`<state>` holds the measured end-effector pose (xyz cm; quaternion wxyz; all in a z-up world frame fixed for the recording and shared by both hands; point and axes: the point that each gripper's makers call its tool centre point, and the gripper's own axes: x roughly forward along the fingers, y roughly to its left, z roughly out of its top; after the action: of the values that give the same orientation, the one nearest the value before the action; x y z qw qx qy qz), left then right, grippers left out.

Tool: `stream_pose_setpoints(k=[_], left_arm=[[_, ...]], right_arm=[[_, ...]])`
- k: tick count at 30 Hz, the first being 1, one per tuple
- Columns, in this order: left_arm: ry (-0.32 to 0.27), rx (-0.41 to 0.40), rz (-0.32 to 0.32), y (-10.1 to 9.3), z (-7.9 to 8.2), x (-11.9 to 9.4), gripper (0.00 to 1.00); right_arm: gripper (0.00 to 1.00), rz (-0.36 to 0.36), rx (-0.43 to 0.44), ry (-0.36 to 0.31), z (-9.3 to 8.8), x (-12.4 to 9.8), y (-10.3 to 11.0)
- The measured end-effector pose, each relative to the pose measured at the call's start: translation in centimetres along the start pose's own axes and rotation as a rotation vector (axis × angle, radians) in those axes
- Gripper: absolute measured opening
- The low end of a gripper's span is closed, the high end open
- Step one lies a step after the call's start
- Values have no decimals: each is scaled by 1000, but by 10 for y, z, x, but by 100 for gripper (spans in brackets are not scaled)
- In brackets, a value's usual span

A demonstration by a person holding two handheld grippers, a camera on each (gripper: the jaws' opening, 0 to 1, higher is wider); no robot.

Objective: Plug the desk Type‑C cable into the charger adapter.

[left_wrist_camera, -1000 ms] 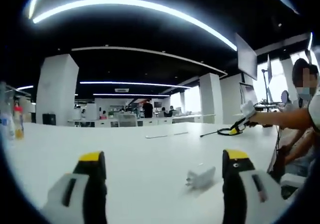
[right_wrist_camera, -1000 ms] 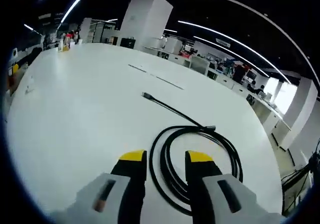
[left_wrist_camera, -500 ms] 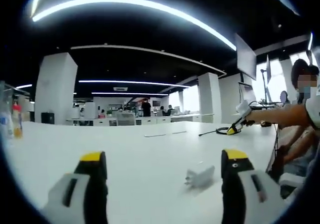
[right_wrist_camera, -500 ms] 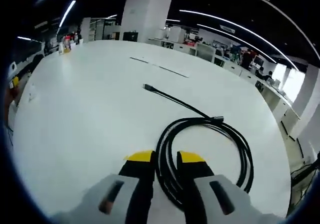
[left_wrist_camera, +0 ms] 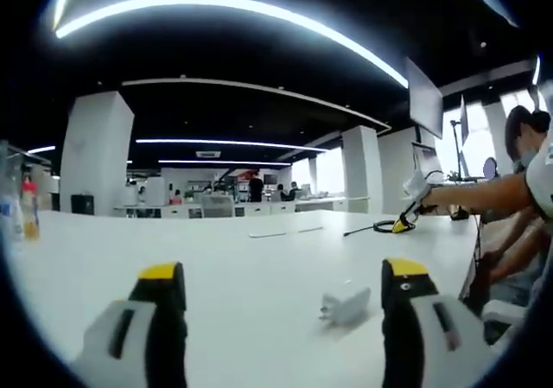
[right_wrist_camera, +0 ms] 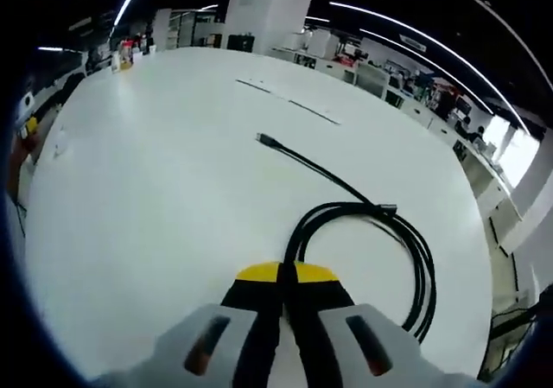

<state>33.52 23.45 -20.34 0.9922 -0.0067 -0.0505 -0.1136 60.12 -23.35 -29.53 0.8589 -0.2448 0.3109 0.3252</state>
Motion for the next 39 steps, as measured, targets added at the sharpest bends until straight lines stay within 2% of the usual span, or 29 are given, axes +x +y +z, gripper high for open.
stream_pose_setpoints(k=[11, 20, 26, 32, 35, 39], left_arm=[[0, 5, 3, 2, 0, -1, 93], [5, 0, 6, 4, -4, -1, 93], [8, 6, 1, 1, -4, 0, 93], [9, 9, -1, 0, -4, 0, 93], [10, 9, -6, -2, -4, 0, 93], [10, 6, -10, -3, -4, 0, 93]], right_arm=[[2, -10, -3, 3, -3, -7, 9], [2, 23, 12, -31, 0, -17, 24], [2, 52, 46, -54, -1, -26, 47], [2, 77, 27, -61, -1, -35, 76], [2, 95, 20, -62, -2, -38, 84], [2, 132, 39, -72, -3, -43, 100]])
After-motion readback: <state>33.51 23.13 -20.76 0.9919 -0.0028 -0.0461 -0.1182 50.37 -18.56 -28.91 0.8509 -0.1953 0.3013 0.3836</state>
